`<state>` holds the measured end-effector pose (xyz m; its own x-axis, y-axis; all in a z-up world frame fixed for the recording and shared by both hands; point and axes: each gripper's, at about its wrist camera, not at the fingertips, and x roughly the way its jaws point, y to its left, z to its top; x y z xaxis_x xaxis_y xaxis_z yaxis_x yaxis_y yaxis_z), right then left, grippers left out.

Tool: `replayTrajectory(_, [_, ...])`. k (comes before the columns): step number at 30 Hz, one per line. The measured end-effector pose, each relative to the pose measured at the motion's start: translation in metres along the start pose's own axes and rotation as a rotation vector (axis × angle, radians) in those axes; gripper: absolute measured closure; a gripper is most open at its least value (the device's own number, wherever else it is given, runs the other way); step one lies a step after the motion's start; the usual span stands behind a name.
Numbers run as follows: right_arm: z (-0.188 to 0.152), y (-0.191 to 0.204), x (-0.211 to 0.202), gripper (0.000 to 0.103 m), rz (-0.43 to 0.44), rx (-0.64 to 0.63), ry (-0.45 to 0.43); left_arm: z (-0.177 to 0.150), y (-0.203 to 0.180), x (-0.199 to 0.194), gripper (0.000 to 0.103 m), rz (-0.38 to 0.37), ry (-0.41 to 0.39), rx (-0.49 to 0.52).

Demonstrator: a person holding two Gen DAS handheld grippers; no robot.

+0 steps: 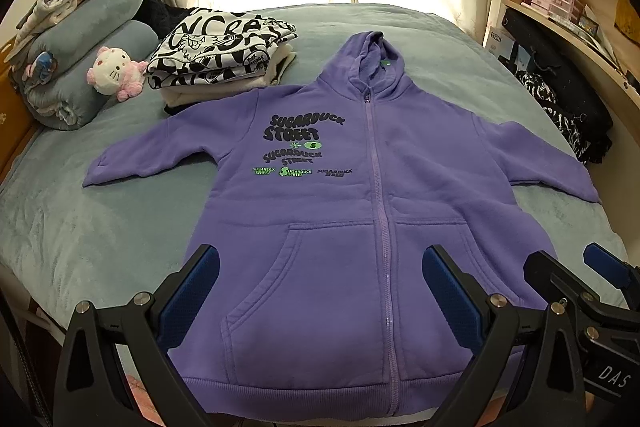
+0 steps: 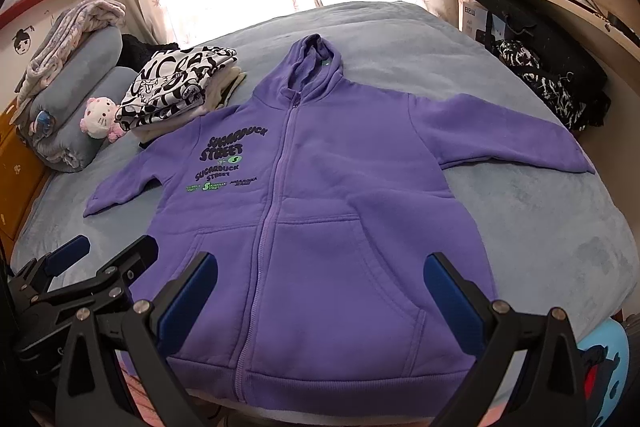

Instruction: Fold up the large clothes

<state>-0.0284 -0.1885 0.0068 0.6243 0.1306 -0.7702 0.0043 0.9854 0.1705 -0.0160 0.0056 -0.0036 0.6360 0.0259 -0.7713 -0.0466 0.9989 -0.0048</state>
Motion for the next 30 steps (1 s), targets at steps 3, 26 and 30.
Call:
replayTrajectory(3, [0.0002, -0.0002, 0.0000, 0.000, 0.001, 0.001, 0.001, -0.0014, -0.0005, -0.0004, 0.003, 0.002, 0.002, 0.001])
replayTrajectory(26, [-0.0087, 0.0021, 0.0022, 0.000, 0.004, 0.002, 0.005, -0.0070, 0.0036, -0.0014, 0.003, 0.010, 0.006, -0.001])
replayTrajectory(30, [-0.0051, 0.0008, 0.0018, 0.000, 0.004, 0.002, 0.009, -0.0066, 0.0036, -0.0013, 0.003, 0.009, 0.007, -0.001])
